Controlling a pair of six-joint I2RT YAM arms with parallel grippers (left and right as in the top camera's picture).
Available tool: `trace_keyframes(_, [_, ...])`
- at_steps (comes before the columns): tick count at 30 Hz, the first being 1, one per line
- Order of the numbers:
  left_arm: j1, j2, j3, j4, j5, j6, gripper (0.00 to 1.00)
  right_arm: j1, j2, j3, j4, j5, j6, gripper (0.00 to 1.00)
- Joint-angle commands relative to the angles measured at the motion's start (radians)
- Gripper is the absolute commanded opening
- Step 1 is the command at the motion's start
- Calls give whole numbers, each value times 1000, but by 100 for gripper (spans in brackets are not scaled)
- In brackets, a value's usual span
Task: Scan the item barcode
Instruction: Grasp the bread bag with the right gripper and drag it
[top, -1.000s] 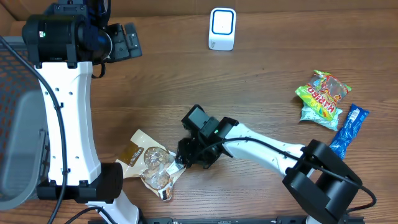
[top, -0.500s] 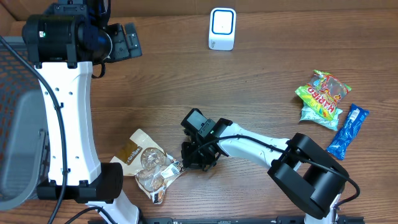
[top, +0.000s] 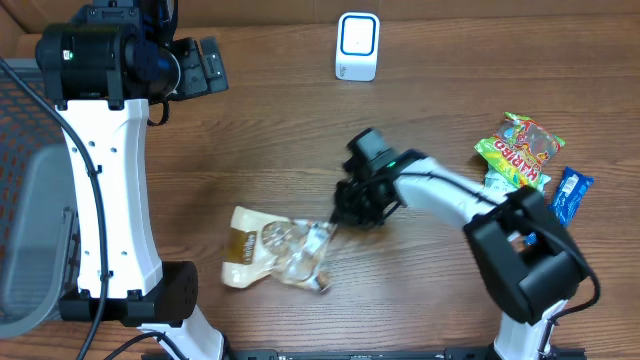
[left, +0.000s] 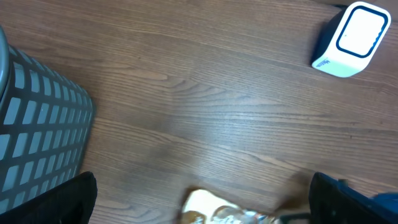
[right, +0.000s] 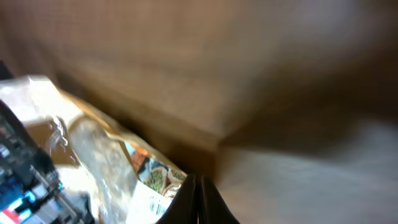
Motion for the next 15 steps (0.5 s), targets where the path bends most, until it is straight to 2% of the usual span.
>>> trace_keyframes(1, [-13,5,7,2,-5,-13,100,-114,-46,89,-29,32,-175,4])
trace_keyframes(4, [-13,5,7,2,-5,-13,100,-151,-46,158,-107,33,-224,6])
trace_keyframes(6, [-13,5,7,2,-5,-13,100,-153,-46,202,-163,31,-224,23])
trace_keyframes(12, [-13,5,7,2,-5,-13,100,-54,-46,229,-266,-98,-219,45])
trace_keyframes(14, [-13,5,7,2,-5,-13,100,14,-45,228,-296,-98,-215,48])
trace_keyframes(15, [-13,5,7,2,-5,-13,100,51,-42,228,-306,-98,-208,39])
